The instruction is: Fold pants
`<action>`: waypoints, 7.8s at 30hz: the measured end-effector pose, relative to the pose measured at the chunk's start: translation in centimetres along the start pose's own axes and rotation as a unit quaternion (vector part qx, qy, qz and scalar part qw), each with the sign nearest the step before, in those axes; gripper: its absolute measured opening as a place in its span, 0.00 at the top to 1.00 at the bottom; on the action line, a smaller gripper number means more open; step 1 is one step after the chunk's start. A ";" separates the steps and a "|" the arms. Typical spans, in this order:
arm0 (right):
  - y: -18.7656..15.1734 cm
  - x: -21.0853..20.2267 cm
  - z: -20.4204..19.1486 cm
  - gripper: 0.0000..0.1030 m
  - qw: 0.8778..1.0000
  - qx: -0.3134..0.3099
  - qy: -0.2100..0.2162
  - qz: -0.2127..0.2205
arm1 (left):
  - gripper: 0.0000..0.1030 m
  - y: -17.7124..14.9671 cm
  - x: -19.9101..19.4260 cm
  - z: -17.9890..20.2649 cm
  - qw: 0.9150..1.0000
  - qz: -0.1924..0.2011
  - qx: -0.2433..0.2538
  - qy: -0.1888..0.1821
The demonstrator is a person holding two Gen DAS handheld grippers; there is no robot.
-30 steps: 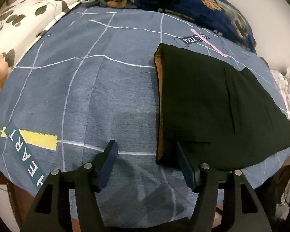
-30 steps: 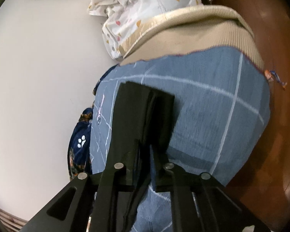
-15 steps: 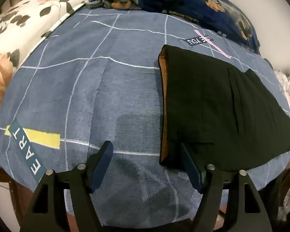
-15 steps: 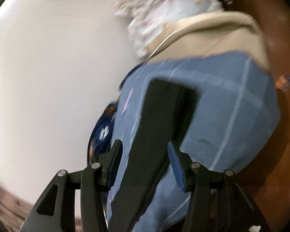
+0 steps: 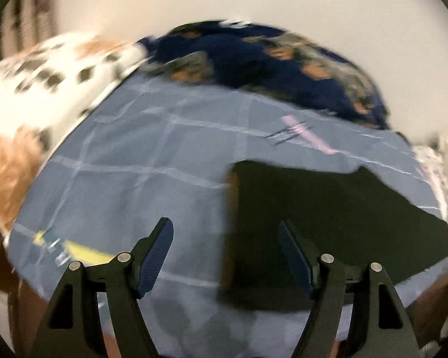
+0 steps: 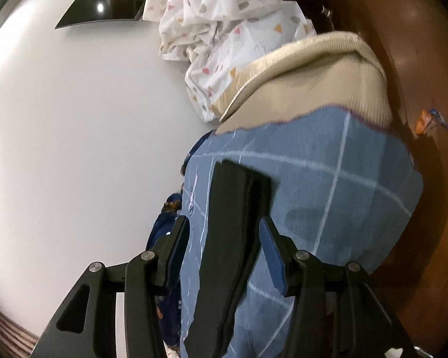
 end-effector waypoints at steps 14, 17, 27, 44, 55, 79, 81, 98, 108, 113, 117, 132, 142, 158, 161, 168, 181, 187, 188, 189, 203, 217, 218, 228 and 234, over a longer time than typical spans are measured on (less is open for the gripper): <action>1.5 3.0 0.2 0.49 0.998 -0.018 -0.052 -0.024 | 0.29 -3.2 7.3 7.5 0.991 -0.083 0.080 -0.061; 1.3 3.7 -0.5 0.49 0.996 -0.041 -0.061 -0.040 | 0.29 -3.3 7.4 7.3 0.991 -0.086 0.078 -0.066; 0.8 5.6 -1.4 0.58 0.991 -0.079 -0.067 -0.082 | 0.24 -3.4 7.5 7.4 0.990 -0.089 0.084 -0.067; -1.1 6.1 -6.7 0.87 0.981 -0.156 -0.089 -0.079 | 0.17 -3.5 7.6 7.7 0.989 -0.086 0.094 -0.074; -13.1 9.2 -16.2 0.87 0.948 -0.265 0.003 -0.176 | 0.17 -3.3 7.4 7.2 0.990 -0.086 0.071 -0.088; -30.9 14.7 -14.1 0.86 0.843 -0.430 -0.085 -0.313 | 0.16 -3.6 7.1 6.8 0.989 -0.083 0.071 -0.098; -31.4 14.8 -14.1 0.83 0.837 -0.439 -0.086 -0.315 | 0.16 -3.7 7.0 6.9 0.989 -0.083 0.072 -0.097; -31.7 13.3 -14.0 0.35 0.852 -0.343 0.053 -0.392 | 0.14 -3.9 7.1 7.2 0.988 -0.084 0.087 -0.093; -28.6 13.4 -13.8 0.38 0.893 -0.288 0.052 -0.343 | 0.14 -4.0 7.0 7.1 0.988 -0.080 0.088 -0.100; -31.0 14.7 -13.1 0.53 0.871 -0.325 0.019 -0.369 | 0.14 -4.0 7.1 7.2 0.988 -0.081 0.090 -0.098; -32.3 15.2 -12.4 0.57 0.852 -0.361 -0.013 -0.380 | 0.14 -4.0 7.1 7.2 0.988 -0.080 0.091 -0.098; -21.7 15.3 -13.1 0.58 0.917 -0.286 0.013 -0.279 | 0.14 -3.9 6.2 7.2 0.986 -0.088 0.072 -0.119; -18.2 20.6 -10.8 0.64 0.918 -0.265 -0.106 -0.277 | 0.14 -4.1 6.1 7.9 0.985 -0.099 0.078 -0.119; -15.0 20.6 -9.6 0.74 0.944 -0.194 -0.082 -0.253 | 0.14 -4.0 5.6 8.4 0.983 -0.098 0.084 -0.129; -14.6 20.4 -9.0 0.77 0.950 -0.172 -0.069 -0.253 | 0.14 -4.0 5.8 8.3 0.983 -0.103 0.079 -0.130; -15.7 13.0 -9.3 0.71 0.951 -0.187 0.015 -0.246 | 0.14 -3.6 5.3 8.1 0.983 -0.096 0.071 -0.137; -18.0 10.2 -5.7 0.81 0.944 -0.196 -0.045 -0.263 | 0.14 -3.5 4.4 8.5 0.983 -0.085 0.081 -0.143; -19.5 10.0 -9.6 0.69 0.936 -0.243 -0.028 -0.253 | 0.14 -3.0 4.0 8.2 0.986 -0.077 0.084 -0.122; -20.0 10.2 -10.1 0.66 0.933 -0.251 -0.028 -0.257 | 0.14 -3.0 3.8 8.3 0.986 -0.075 0.089 -0.117; -20.7 10.7 -10.6 0.63 0.928 -0.263 -0.031 -0.264 | 0.14 -3.0 3.7 8.3 0.987 -0.070 0.098 -0.109; -26.3 12.7 -13.4 0.59 0.907 -0.305 -0.057 -0.285 | 0.14 -2.6 3.3 7.8 0.989 -0.042 0.130 -0.048; -41.9 14.1 -15.5 0.45 0.809 -0.436 -0.045 -0.391 | 0.14 -2.5 4.4 5.7 0.993 -0.047 0.112 -0.008; -42.3 14.2 -15.2 0.44 0.806 -0.437 -0.046 -0.397 | 0.14 -2.5 4.6 5.6 0.993 -0.049 0.111 -0.005; -42.4 14.2 -14.4 0.38 0.814 -0.415 -0.049 -0.403 | 0.14 -2.2 6.1 3.1 0.994 -0.081 0.071 -0.024; -42.4 14.2 -14.3 0.34 0.817 -0.408 -0.045 -0.405 | 0.14 -0.8 6.6 -0.4 0.988 -0.107 0.017 -0.114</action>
Point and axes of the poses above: each gripper's, at about its wrist camera, not at the fingertips, and x roughly the way its jaws point, z to its right, y to its top, the point moved 1 cm from there along x, roughly the way its jaws point, and after that the axes turned 2 degrees about -x, right-handed, at the moved point
